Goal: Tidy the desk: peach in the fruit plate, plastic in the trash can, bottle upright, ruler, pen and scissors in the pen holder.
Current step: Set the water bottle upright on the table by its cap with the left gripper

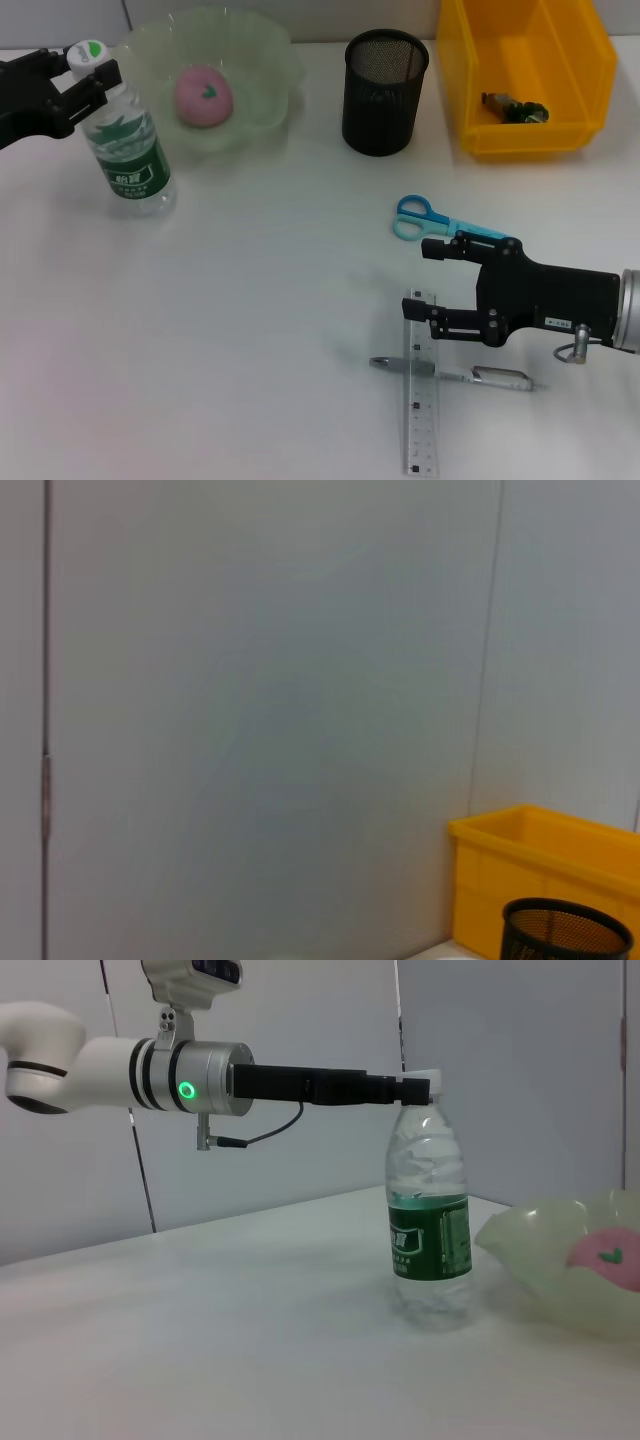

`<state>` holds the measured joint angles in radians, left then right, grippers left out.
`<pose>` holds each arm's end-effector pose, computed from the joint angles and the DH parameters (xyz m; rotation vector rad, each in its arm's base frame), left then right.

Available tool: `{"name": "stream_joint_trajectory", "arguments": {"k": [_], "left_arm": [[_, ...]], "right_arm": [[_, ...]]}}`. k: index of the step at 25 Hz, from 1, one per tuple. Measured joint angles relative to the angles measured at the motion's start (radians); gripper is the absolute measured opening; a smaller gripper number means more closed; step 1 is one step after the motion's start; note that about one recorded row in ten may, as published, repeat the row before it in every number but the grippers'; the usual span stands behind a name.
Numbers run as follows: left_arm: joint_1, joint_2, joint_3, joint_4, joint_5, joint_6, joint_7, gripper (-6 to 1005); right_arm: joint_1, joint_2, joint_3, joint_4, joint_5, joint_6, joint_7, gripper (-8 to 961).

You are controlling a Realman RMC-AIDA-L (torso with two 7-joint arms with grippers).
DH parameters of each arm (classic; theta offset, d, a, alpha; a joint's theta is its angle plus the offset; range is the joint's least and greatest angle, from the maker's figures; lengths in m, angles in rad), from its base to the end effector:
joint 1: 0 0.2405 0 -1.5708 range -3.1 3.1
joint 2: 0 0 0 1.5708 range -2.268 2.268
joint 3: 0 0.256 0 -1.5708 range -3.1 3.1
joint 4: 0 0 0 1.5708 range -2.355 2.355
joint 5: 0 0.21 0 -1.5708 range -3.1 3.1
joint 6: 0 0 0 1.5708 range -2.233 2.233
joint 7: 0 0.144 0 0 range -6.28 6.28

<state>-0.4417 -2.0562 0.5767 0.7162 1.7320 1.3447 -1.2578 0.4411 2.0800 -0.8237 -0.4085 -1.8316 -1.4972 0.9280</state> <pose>-0.2983 0.3552 0.0674 -2.2134 -0.5547 -0.7507 0.2877 0.2836 -0.0472 -2.7248 0.3728 0.7492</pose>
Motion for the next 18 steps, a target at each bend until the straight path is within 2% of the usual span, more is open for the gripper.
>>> {"name": "stream_joint_trajectory", "arguments": {"k": [18], "left_arm": [[0.001, -0.005, 0.0, -0.016, -0.003, -0.056, 0.024, 441]], "right_arm": [[0.002, 0.0, 0.0, 0.008, 0.0, 0.0, 0.0, 789]]}}
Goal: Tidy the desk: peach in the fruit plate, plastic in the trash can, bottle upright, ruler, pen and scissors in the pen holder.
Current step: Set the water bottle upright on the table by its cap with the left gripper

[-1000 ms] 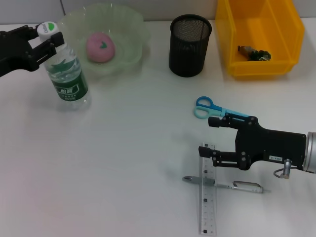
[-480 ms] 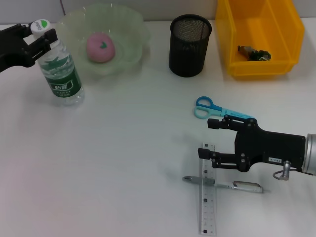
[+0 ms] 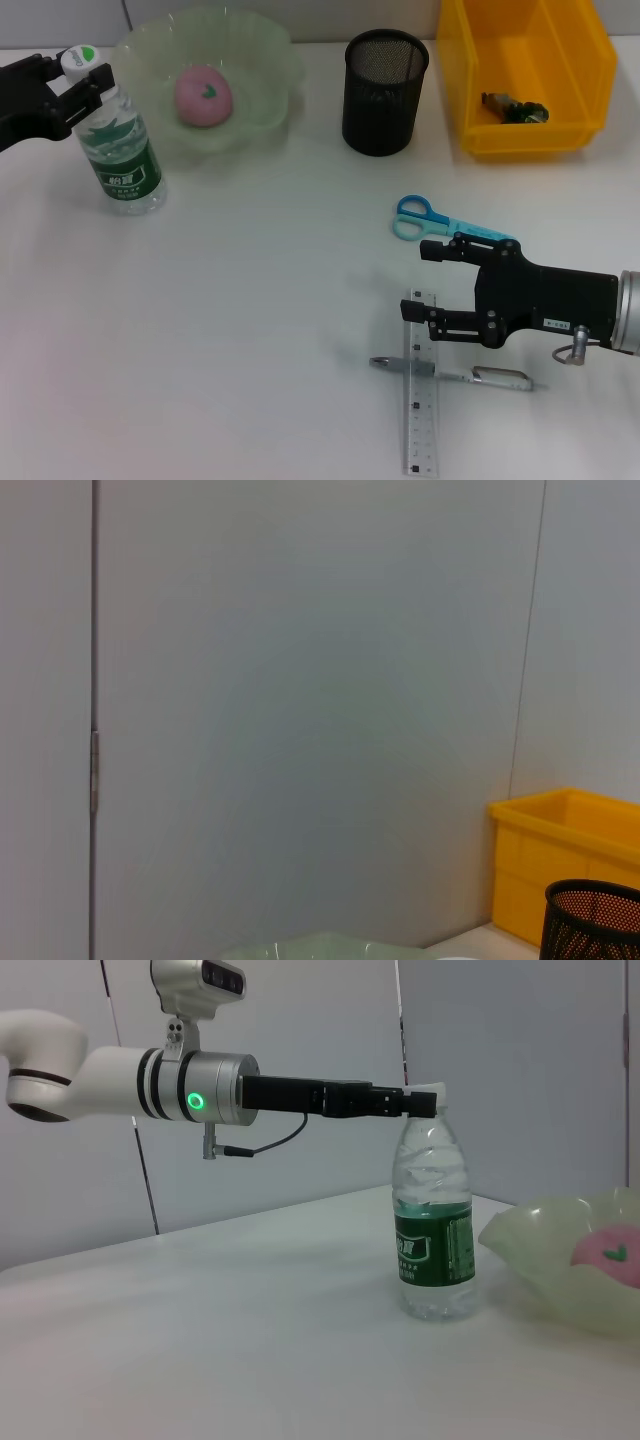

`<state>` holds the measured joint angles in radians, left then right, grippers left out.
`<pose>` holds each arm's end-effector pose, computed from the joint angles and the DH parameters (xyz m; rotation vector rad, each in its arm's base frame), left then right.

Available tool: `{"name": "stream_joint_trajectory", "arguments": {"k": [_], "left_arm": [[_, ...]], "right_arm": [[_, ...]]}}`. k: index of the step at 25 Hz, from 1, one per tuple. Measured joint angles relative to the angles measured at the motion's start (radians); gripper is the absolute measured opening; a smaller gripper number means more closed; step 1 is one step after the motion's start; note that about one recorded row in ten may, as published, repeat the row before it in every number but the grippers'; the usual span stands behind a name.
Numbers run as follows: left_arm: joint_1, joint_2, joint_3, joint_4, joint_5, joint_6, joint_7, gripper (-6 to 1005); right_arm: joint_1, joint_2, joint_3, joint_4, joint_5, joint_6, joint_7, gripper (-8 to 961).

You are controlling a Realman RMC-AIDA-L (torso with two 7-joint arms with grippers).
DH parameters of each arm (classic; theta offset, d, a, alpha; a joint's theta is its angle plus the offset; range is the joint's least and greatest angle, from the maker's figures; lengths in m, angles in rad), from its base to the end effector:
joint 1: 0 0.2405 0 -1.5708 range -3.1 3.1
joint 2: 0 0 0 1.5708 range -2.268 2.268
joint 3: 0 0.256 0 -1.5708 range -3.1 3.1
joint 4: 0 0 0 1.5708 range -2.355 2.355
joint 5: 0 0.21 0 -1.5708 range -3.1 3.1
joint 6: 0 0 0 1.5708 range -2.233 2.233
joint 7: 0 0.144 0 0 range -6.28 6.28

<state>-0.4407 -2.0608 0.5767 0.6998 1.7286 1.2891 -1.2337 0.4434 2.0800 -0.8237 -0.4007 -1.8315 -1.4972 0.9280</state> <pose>-0.3055 0.3577 0.0645 -2.1772 -0.5717 -0.7104 0.2874 0.2831 -0.0484 -2.7271 0.3795 0.7537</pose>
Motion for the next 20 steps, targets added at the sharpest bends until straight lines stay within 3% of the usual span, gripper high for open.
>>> {"name": "stream_joint_trajectory", "arguments": {"k": [20], "left_arm": [[0.001, 0.0, 0.0, -0.008, 0.0, 0.006, 0.015, 441]], "right_arm": [[0.0, -0.002, 0.0, 0.0, 0.0, 0.0, 0.0, 789]]}}
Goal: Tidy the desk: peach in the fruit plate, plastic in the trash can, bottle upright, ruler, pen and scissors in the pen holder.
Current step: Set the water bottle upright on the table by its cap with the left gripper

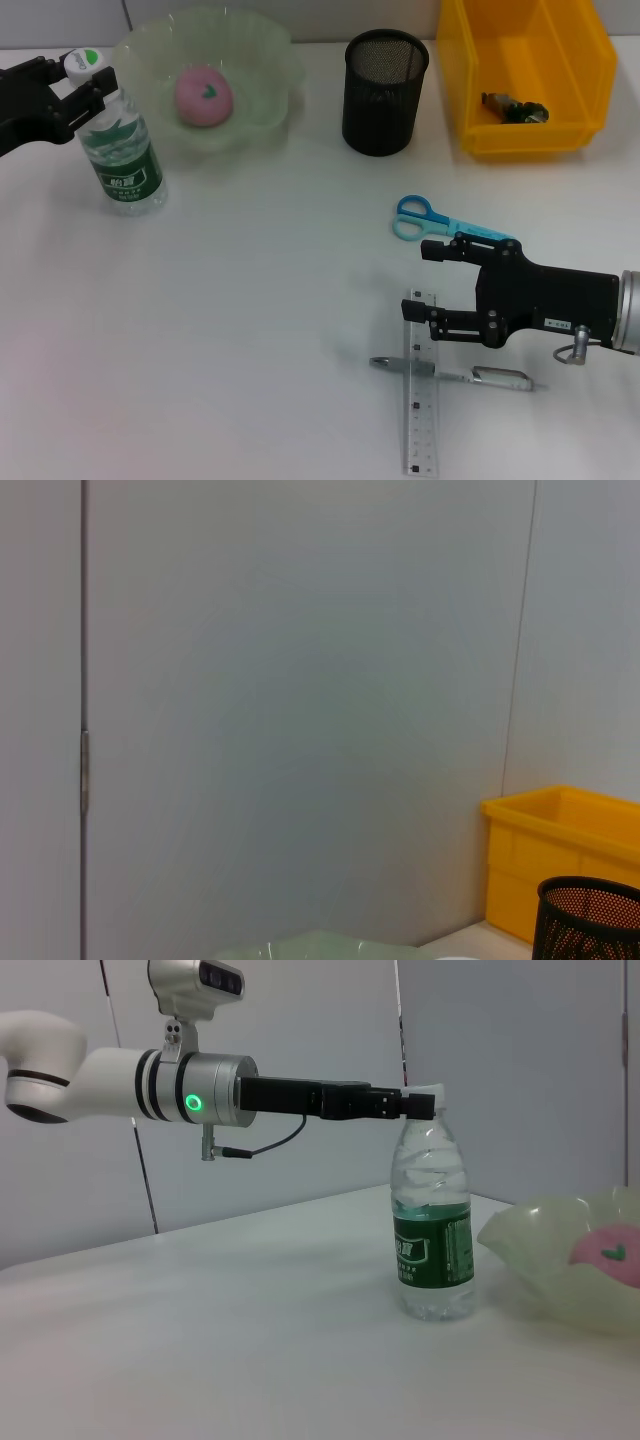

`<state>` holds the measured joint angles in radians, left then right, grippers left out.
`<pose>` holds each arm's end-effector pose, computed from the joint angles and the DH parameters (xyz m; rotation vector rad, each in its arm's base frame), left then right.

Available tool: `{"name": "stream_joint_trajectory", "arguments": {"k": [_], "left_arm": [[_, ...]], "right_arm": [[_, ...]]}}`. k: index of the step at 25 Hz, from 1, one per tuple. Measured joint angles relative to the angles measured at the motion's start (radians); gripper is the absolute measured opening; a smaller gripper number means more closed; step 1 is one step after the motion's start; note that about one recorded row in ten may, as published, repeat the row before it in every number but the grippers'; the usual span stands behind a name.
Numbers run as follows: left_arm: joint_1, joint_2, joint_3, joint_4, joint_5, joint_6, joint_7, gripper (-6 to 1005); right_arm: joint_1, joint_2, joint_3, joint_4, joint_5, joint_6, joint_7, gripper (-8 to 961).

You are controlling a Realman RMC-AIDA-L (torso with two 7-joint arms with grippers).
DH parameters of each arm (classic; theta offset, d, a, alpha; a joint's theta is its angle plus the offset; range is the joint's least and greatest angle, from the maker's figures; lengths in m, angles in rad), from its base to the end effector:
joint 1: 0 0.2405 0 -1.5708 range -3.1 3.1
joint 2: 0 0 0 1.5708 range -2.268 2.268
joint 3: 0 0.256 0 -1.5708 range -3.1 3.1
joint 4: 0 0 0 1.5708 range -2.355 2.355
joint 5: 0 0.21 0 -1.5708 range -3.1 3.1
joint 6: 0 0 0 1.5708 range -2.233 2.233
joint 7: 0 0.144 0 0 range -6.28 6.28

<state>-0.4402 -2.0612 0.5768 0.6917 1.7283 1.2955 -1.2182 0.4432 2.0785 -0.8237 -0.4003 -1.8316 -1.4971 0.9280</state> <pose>-0.3055 0.3564 0.0623 -2.1852 -0.5615 -0.7106 0.2879 0.2831 -0.0479 -2.7269 0.3797 0.7517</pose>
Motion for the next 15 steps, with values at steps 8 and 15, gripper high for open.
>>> {"name": "stream_joint_trajectory", "arguments": {"k": [8, 15], "left_arm": [[0.002, -0.001, 0.0, 0.0, 0.0, 0.004, 0.002, 441], [0.002, -0.001, 0.002, 0.0, -0.004, 0.006, 0.002, 440]], "right_arm": [[-0.002, 0.0, 0.0, 0.0, 0.0, 0.0, 0.0, 789], [-0.003, 0.0, -0.001, 0.0, 0.0, 0.0, 0.0, 789]]}}
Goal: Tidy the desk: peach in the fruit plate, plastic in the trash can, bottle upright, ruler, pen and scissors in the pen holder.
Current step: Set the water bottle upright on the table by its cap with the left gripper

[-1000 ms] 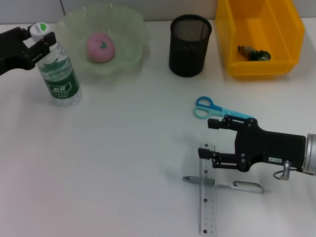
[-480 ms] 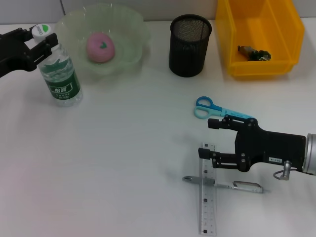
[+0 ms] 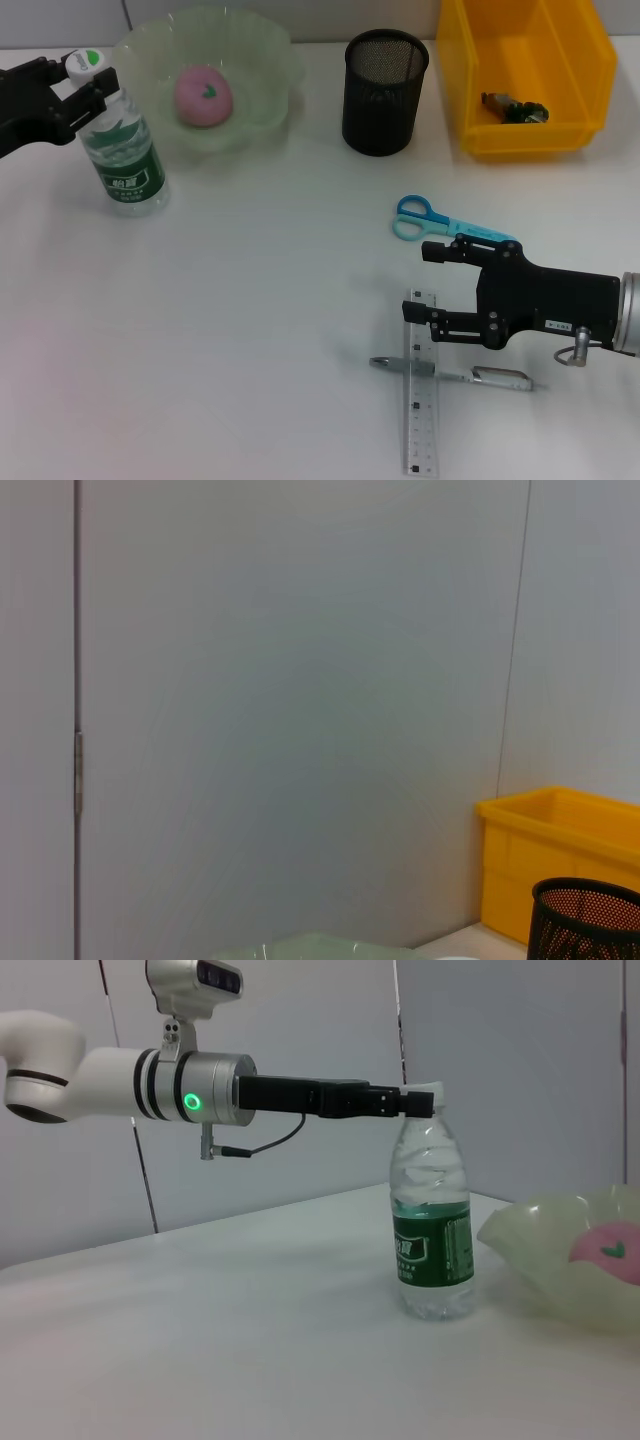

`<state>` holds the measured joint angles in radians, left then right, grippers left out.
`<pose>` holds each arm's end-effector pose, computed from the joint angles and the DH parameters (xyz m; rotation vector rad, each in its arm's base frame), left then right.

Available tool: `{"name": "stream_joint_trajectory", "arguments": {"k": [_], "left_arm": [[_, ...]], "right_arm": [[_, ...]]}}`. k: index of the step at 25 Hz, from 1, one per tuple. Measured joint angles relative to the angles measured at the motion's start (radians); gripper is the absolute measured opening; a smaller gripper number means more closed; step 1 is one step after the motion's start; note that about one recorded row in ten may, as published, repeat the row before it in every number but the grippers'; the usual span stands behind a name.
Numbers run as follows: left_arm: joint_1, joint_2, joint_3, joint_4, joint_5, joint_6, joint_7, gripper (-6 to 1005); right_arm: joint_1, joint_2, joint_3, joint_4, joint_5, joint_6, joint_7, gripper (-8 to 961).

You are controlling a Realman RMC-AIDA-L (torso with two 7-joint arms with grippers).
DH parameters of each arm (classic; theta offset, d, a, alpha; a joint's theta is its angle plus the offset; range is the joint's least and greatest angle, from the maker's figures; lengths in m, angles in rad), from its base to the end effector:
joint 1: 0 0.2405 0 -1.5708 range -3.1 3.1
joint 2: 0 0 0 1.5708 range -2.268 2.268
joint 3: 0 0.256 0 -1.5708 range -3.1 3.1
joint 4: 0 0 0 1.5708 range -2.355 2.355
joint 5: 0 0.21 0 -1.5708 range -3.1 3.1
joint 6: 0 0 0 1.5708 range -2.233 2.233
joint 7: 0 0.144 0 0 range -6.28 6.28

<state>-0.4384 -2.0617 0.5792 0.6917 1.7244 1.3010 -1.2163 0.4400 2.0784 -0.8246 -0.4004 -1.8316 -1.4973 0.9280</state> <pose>-0.3050 0.3556 0.0619 -2.1881 -0.5583 -0.7164 0.2888 0.2822 -0.0480 -2.7267 0.3834 0.7506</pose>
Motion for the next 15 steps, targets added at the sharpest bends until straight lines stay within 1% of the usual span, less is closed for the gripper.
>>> {"name": "stream_joint_trajectory", "arguments": {"k": [13, 15], "left_arm": [[0.006, 0.0, -0.001, 0.002, -0.023, 0.024, 0.01, 441], [0.006, 0.0, -0.001, 0.002, -0.023, 0.025, 0.01, 518]], "right_arm": [[-0.001, 0.0, 0.001, 0.0, 0.0, -0.003, 0.0, 789], [-0.002, 0.0, 0.001, 0.0, 0.0, -0.003, 0.0, 789]]}}
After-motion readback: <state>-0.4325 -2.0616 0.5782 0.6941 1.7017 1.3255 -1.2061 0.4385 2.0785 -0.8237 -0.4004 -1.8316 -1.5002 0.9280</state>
